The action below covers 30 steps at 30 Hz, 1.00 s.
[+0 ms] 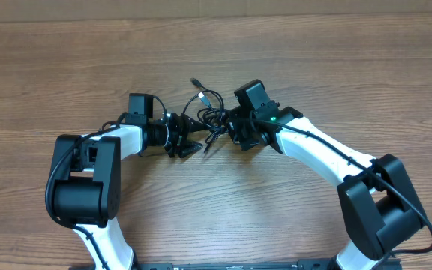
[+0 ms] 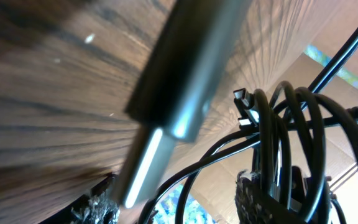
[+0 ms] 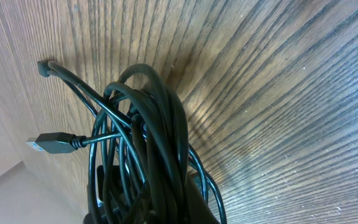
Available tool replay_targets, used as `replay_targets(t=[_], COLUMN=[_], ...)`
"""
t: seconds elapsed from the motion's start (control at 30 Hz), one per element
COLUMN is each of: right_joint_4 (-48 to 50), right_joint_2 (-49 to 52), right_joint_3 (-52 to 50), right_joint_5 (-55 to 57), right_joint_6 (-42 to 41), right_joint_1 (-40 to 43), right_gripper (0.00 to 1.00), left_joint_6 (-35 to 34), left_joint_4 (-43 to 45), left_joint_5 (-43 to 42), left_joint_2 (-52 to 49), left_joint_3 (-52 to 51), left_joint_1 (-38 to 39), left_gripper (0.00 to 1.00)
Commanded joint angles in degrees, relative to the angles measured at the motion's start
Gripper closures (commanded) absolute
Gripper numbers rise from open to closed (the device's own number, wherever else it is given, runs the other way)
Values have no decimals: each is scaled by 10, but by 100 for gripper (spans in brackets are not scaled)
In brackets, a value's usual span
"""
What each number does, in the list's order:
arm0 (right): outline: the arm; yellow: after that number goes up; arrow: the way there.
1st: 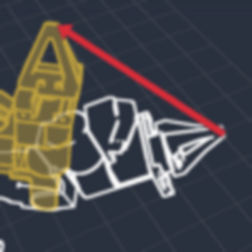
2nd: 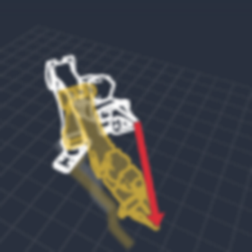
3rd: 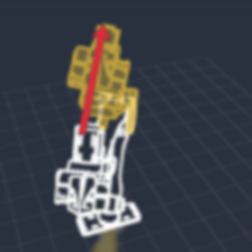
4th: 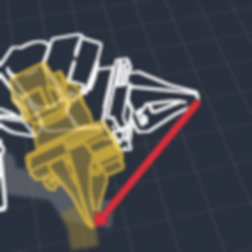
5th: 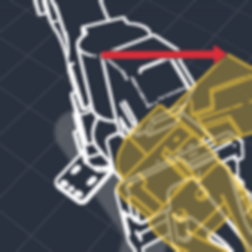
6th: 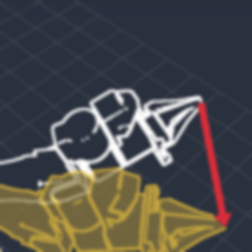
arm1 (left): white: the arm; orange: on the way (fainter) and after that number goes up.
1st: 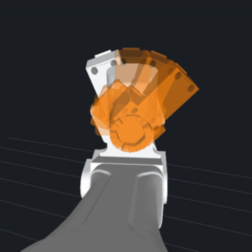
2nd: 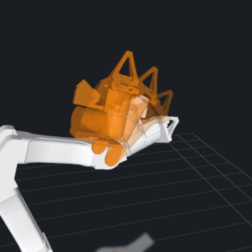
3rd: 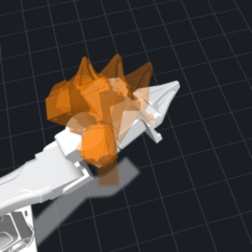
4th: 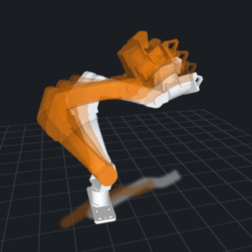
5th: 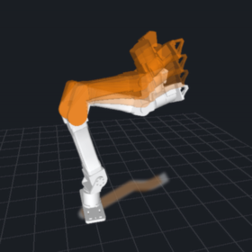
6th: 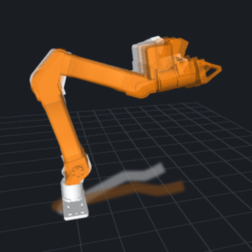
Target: Untangle cables
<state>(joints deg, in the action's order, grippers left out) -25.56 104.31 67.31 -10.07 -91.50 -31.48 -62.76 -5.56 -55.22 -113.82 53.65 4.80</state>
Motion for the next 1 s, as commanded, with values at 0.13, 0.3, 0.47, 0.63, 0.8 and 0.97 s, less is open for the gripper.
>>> replay_targets(t=[0.13, 0.3, 0.47, 0.63, 0.8, 0.97], right_joint_4=[3, 3, 5, 5, 5, 5], right_joint_2=[-16, -16, -16, -16, -16, -16], right_joint_3=[1, 1, 1, 1, 1, 1], right_joint_5=[-3, -3, -3, -3, -3, -3], right_joint_6=[0, 0, 0, 0, 0, 0], right_joint_1=[2, 2, 2, 2, 2, 2], right_gripper=[96, 96, 96, 96, 96, 96], left_joint_6=[-56, -62, -63, -62, -62, -60], left_joint_4=[12, 53, 108, 114, 115, 114], left_joint_5=[45, 34, -25, -64, -86, -110], left_joint_2=[-30, -30, -30, -30, -30, -30], left_joint_3=[-10, -10, -10, -10, -10, -10], left_joint_1=[-3, -3, -3, 0, 15, 29], left_gripper=[38, 35, 34, 36, 37, 38])
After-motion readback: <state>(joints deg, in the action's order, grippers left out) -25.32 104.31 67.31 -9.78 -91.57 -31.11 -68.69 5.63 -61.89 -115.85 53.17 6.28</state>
